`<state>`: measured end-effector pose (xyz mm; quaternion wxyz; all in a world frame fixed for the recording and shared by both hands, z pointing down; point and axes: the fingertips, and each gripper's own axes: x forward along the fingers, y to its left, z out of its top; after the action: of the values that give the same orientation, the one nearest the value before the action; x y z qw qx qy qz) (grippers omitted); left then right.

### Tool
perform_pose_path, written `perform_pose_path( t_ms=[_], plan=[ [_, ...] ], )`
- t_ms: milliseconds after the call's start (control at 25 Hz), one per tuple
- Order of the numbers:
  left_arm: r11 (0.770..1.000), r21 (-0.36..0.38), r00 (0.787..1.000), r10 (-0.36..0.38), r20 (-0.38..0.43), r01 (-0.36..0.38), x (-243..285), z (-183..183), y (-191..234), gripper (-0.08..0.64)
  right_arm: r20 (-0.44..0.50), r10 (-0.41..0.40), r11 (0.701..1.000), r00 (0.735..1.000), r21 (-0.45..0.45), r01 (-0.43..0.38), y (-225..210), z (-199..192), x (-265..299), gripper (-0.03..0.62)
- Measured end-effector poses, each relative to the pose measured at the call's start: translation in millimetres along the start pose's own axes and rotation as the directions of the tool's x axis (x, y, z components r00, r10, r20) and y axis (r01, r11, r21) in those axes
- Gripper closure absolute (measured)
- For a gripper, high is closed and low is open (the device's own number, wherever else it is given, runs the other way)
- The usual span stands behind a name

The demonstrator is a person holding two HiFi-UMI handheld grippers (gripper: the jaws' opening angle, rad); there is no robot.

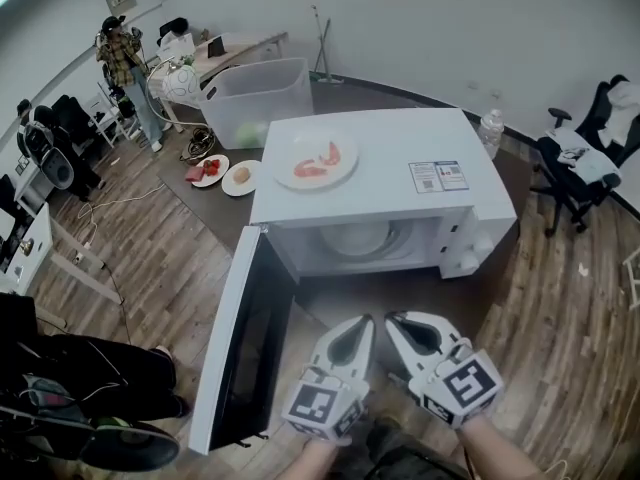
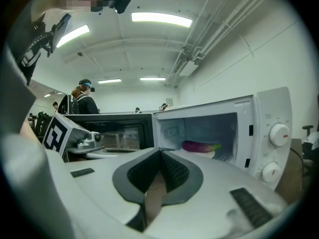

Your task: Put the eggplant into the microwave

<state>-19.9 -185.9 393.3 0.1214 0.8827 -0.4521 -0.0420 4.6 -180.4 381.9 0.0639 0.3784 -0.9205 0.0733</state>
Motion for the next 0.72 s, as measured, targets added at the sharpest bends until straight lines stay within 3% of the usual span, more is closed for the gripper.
perform_pose_path(
  t_ms=[480,720],
  plan=[
    [0.997,0.04,0.998,-0.069,0.005,0.069,-17.5,34.0,-45.7,0.56,0.037,0.016,0.999,0.999,-0.036,-0.014,21.2,39.0,-41.4,0.589],
    [0.996,0.009,0.996,-0.092,-0.01,0.092,-25.1,51.2,-71.2,0.56,0.045,0.019,1.0,0.999,-0.011,-0.019,30.1,64.7,-62.3,0.591]
  ],
)
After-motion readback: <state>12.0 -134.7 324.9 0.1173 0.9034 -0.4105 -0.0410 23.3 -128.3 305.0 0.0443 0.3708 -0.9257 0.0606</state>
